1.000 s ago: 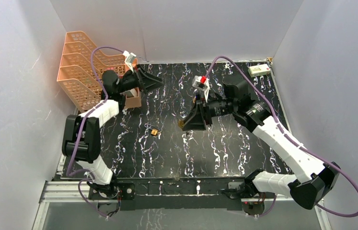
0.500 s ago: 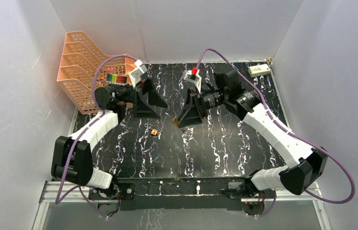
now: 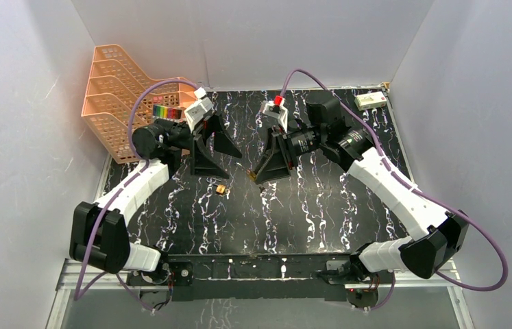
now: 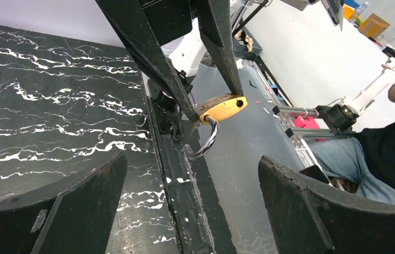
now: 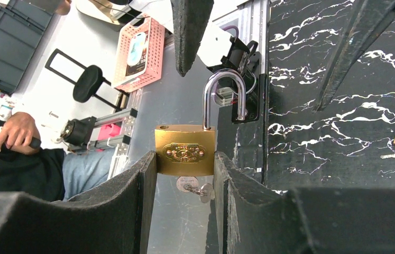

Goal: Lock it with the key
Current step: Pick up the lock from the center of the board.

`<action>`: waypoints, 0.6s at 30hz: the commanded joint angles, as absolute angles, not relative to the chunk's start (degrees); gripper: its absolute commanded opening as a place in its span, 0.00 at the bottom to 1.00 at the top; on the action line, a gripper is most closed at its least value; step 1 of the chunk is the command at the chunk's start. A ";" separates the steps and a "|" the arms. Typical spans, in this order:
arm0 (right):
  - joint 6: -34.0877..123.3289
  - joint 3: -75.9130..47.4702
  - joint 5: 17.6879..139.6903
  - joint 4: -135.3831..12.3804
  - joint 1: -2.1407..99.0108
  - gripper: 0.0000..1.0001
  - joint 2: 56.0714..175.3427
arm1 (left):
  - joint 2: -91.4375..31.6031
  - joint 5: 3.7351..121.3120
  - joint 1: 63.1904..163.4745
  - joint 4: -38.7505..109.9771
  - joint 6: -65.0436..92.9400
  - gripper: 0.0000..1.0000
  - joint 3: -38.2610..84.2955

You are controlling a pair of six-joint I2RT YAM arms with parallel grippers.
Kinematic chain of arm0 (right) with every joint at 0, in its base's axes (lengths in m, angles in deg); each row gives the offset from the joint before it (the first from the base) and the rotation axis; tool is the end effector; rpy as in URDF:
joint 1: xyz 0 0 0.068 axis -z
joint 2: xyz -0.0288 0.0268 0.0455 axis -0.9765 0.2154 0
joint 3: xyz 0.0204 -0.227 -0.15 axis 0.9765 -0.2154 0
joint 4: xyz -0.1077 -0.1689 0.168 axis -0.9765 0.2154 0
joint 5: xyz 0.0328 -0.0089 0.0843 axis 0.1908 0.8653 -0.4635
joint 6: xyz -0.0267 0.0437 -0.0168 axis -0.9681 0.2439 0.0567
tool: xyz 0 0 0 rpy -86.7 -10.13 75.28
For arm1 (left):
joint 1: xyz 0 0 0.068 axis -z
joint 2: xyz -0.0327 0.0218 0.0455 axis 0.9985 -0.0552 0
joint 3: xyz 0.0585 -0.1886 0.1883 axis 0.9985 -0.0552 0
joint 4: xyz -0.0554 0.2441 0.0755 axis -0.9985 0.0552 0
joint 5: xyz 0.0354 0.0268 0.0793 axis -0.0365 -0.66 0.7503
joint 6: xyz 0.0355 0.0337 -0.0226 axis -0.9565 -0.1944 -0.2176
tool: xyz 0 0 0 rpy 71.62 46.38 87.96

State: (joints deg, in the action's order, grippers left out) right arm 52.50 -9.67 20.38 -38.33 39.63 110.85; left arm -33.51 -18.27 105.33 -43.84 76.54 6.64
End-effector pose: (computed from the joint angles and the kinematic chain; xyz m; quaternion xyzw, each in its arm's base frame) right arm 0.2014 0.1980 0.4168 -0.4448 0.6093 0.6130 0.2350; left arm 0.2329 -0.1155 0.3948 0.5058 0.4869 -0.6282 0.3352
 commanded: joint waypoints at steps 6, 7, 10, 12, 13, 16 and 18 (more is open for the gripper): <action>53.95 -8.15 19.53 -41.91 39.85 0.22 111.34 | -30.36 -19.31 105.22 -54.83 77.09 0.79 7.92; 53.96 -8.19 19.53 -42.01 39.83 0.22 111.41 | -30.28 -19.12 105.25 -54.83 77.10 0.75 8.04; 53.93 -8.42 19.54 -41.97 39.78 0.23 111.56 | -30.12 -18.67 105.35 -54.83 76.97 0.72 8.30; 53.96 -8.66 19.55 -41.84 39.79 0.23 111.57 | -30.02 -18.65 105.69 -54.73 76.77 0.71 8.49; 53.90 -8.77 19.54 -41.73 39.84 0.23 111.61 | -29.93 -18.61 105.88 -54.74 76.73 0.70 8.60; 53.81 -9.14 19.73 -41.71 39.82 0.23 111.53 | -30.30 -18.53 106.52 -54.74 76.97 0.62 8.82; 53.85 -9.26 19.74 -41.79 39.85 0.23 111.53 | -30.52 -18.65 106.91 -54.74 77.08 0.57 8.76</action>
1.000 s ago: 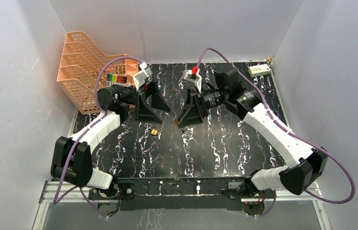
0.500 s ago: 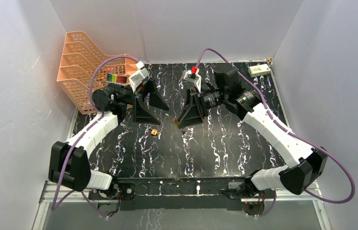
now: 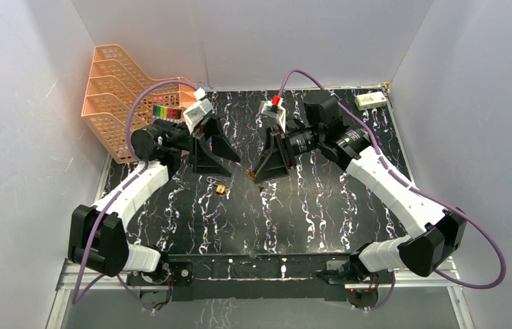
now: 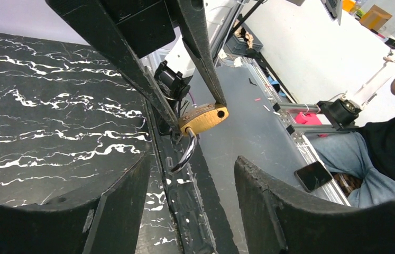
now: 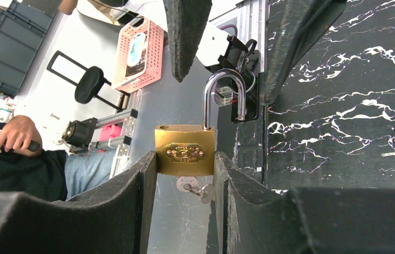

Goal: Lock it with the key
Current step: Pick up the lock from the center of the board, then lock the lock.

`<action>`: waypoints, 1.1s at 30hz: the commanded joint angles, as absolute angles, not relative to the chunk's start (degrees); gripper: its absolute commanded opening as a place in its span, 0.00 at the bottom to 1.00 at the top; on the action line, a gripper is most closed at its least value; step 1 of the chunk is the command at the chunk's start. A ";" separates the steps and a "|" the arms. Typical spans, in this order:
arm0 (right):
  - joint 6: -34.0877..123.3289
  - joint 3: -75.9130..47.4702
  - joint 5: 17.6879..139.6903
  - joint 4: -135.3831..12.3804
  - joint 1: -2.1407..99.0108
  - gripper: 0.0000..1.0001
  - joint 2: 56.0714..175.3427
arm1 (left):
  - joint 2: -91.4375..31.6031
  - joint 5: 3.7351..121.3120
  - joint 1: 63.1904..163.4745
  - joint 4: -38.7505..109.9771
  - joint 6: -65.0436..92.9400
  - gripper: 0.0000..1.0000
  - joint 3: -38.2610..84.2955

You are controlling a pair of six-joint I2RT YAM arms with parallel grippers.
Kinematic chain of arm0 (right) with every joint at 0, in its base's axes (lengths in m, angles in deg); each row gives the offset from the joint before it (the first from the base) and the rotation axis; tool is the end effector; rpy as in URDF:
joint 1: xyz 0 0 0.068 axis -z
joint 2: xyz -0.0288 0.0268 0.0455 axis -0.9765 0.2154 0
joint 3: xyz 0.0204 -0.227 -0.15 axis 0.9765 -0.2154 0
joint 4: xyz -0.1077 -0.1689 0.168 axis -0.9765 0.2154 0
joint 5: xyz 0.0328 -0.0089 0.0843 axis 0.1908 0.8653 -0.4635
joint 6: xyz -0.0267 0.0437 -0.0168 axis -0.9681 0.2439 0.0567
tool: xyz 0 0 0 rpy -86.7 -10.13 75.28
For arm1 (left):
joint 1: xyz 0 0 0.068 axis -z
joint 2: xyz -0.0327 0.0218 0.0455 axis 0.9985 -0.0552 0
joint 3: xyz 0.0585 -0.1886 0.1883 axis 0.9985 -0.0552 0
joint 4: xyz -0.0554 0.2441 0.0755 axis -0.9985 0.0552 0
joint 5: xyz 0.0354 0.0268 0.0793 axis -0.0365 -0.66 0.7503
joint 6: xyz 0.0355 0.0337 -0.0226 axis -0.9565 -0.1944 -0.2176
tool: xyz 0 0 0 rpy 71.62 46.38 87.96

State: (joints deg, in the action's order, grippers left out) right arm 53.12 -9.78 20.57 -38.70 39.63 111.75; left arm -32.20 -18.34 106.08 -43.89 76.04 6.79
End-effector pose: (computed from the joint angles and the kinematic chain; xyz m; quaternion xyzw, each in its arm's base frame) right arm 0.2054 0.2011 0.4125 -0.4389 0.6157 0.6133 0.2284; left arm 0.2251 -0.1163 0.4009 0.5179 0.4746 -0.6244 0.3416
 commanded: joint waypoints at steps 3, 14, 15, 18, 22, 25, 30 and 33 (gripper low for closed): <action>54.05 -9.43 19.84 -42.04 39.81 0.23 111.52 | -30.76 -18.59 107.20 -54.75 77.22 0.51 8.71; 53.86 -9.28 20.19 -41.48 39.86 0.23 111.92 | -30.38 -20.78 108.44 -54.59 77.60 0.00 9.57; 53.47 -8.88 20.38 -40.88 39.86 0.23 112.02 | -30.29 -21.06 108.45 -54.49 77.87 0.00 9.74; 51.73 -6.94 20.83 -38.20 39.85 0.38 112.64 | -30.89 -21.85 108.45 -53.97 78.73 0.00 10.25; 48.67 -3.18 21.65 -34.85 39.77 0.75 113.76 | -33.42 -23.05 108.54 -52.21 81.42 0.00 11.62; 47.26 -1.25 24.14 -33.51 39.80 0.96 114.16 | -34.50 -22.91 108.67 -52.10 82.32 0.00 12.35; 48.52 -2.23 32.88 -39.04 39.85 0.99 111.39 | -34.20 -17.80 107.35 -52.36 78.81 0.00 13.62; 50.24 -6.76 42.28 -47.82 39.79 0.99 106.27 | -32.46 -9.17 104.58 -52.12 73.39 0.00 12.12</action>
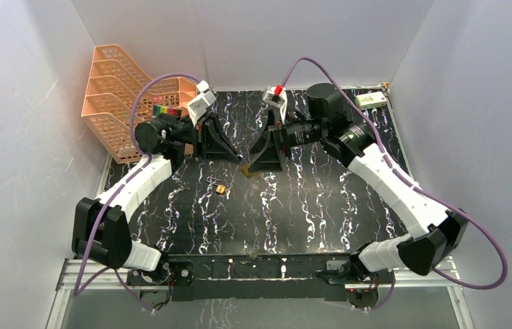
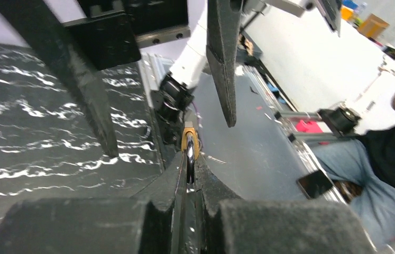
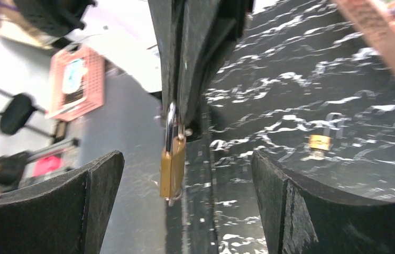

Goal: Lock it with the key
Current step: Lock the lock.

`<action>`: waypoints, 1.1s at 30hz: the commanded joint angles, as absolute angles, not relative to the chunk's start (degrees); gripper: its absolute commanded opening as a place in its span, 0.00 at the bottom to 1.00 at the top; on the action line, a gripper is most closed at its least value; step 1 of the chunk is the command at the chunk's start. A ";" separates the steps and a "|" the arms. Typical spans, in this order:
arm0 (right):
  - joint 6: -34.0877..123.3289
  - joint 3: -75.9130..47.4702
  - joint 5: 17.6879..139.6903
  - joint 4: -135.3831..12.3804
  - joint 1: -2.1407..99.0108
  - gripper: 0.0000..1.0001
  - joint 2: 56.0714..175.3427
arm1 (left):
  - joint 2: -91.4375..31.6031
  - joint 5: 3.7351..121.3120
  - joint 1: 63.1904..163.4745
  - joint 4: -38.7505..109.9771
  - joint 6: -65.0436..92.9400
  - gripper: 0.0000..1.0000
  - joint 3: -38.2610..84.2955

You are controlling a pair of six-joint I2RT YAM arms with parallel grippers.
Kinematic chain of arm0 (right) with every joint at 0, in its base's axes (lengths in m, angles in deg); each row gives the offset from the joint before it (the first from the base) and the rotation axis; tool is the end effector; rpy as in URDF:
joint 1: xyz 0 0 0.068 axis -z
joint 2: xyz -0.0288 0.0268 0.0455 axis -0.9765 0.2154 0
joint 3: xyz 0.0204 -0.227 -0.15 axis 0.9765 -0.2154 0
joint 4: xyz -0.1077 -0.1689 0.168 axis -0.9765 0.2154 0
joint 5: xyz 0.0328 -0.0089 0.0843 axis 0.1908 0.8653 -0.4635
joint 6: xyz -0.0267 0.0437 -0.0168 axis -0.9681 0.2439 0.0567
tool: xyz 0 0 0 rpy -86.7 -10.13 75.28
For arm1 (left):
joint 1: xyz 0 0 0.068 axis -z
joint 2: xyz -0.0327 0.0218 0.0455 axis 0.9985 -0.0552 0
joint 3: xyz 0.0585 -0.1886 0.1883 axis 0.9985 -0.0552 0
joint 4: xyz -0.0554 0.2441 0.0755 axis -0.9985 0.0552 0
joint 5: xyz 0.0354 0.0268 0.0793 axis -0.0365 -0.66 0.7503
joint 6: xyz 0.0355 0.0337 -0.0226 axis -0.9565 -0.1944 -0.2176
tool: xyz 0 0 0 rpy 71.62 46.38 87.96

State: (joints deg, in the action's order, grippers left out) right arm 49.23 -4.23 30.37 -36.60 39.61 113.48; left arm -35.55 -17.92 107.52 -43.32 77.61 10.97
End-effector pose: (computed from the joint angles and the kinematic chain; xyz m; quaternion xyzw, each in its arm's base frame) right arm 0.2138 0.2040 0.4309 -0.4307 0.6358 0.5614 0.3083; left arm 0.2366 -0.1274 0.4078 0.5158 0.4734 -0.6338 0.3287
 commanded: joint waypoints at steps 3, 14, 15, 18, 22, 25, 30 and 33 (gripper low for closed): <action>51.56 -13.59 51.08 -59.62 39.86 0.99 98.93 | -29.86 -0.58 103.41 -50.05 67.26 0.00 9.47; 49.79 -15.09 55.71 -71.80 39.90 0.89 99.81 | -25.81 18.07 103.38 -47.35 60.63 0.00 7.23; 49.24 -16.80 57.82 -74.45 39.94 0.87 98.97 | -25.40 18.69 103.42 -47.36 60.56 0.00 7.00; 48.29 -22.60 60.86 -85.28 39.90 0.87 96.17 | -23.87 20.01 103.41 -47.36 60.24 0.00 6.15; 48.07 -19.85 55.55 -85.76 39.91 0.89 97.85 | -22.92 20.16 103.44 -47.36 60.46 0.00 6.51; 49.92 -16.91 49.32 -84.95 39.90 0.89 100.03 | -22.88 20.20 103.44 -47.36 60.30 0.00 6.97; 50.85 -14.20 45.11 -83.34 39.86 0.86 102.30 | -23.15 20.47 103.43 -47.58 60.46 0.00 7.25; 50.86 -13.65 44.67 -83.13 39.93 0.83 103.20 | -23.07 20.62 103.44 -47.74 60.55 0.00 7.27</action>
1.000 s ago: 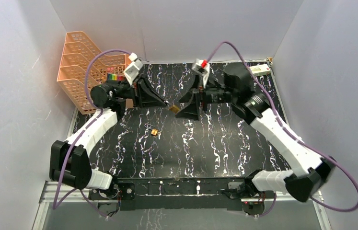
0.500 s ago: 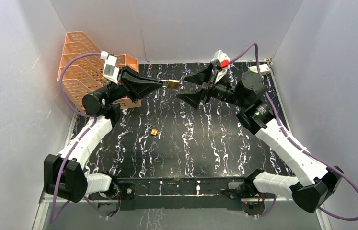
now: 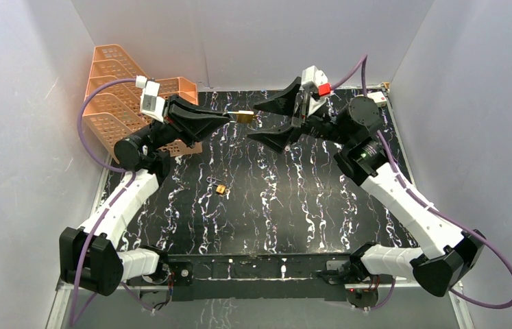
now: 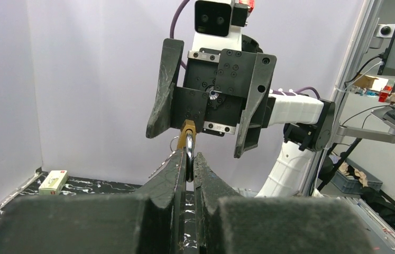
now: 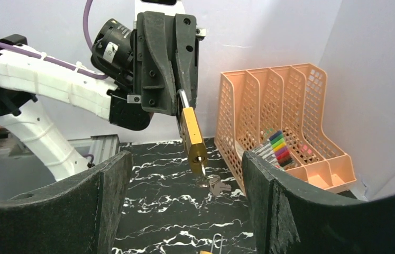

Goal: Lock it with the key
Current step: Lock the lock.

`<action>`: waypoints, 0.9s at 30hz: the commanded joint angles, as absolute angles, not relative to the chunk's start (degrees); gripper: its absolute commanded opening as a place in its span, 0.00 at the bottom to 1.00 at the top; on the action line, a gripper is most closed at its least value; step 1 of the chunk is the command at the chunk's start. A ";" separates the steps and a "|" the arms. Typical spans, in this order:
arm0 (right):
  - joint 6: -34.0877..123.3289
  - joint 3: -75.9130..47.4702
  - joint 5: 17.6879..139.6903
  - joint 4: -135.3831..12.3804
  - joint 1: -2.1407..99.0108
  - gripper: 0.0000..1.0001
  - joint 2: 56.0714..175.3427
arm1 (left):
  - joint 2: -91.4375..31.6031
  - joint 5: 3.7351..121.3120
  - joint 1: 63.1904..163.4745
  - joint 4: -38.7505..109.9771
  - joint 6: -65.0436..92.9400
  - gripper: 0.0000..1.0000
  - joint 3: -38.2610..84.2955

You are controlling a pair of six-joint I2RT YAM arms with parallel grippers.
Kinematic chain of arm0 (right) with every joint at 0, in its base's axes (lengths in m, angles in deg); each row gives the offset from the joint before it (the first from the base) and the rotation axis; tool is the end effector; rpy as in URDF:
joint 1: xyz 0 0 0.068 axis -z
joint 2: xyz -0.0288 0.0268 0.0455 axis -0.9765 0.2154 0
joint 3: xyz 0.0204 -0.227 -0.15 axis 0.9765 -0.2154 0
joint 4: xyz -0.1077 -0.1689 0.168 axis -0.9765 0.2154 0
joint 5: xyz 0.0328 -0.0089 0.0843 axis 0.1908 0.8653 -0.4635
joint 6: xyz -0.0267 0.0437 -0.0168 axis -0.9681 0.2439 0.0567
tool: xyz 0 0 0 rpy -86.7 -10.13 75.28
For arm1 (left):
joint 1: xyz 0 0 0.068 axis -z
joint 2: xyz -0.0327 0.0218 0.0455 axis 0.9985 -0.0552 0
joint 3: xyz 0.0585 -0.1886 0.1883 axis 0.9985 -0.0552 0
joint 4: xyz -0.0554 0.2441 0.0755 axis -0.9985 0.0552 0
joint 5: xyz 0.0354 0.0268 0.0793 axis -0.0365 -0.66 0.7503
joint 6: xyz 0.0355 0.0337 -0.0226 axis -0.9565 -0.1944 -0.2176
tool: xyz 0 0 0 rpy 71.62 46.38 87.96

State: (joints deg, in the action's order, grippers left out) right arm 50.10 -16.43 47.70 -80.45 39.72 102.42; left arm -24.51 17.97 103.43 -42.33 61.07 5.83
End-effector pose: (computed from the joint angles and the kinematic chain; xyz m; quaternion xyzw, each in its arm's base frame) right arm 0.1847 0.1715 0.4830 -0.3842 0.4400 0.4985 0.6405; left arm 0.2048 -0.0906 0.4427 0.3357 0.3367 -0.6103 0.6336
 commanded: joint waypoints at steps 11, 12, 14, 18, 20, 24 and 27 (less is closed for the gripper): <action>52.35 -10.09 42.66 -83.04 39.96 0.60 106.24 | -23.20 20.57 103.44 -47.80 60.48 0.00 6.82; 52.49 -9.59 42.45 -82.82 39.95 0.58 106.43 | -23.24 20.60 103.37 -47.84 60.43 0.00 6.64; 52.89 -9.23 42.42 -82.56 40.03 0.53 106.67 | -23.24 20.74 103.43 -47.89 60.33 0.00 6.37; 53.03 -8.93 42.58 -82.07 40.00 0.49 106.52 | -23.33 20.86 103.37 -47.97 60.30 0.00 6.13; 53.05 -8.64 42.51 -81.61 40.03 0.45 106.66 | -23.24 20.95 103.44 -47.93 60.26 0.00 6.05; 53.07 -7.75 42.25 -80.32 39.98 0.44 107.20 | -23.24 21.08 103.43 -47.98 60.24 0.00 5.98; 53.09 -7.62 42.33 -80.05 40.00 0.43 107.37 | -23.11 21.04 103.44 -47.98 60.31 0.00 5.89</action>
State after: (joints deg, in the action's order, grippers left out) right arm 52.70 -10.74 42.65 -79.00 39.74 107.16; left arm -24.51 18.86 103.43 -42.36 60.87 5.63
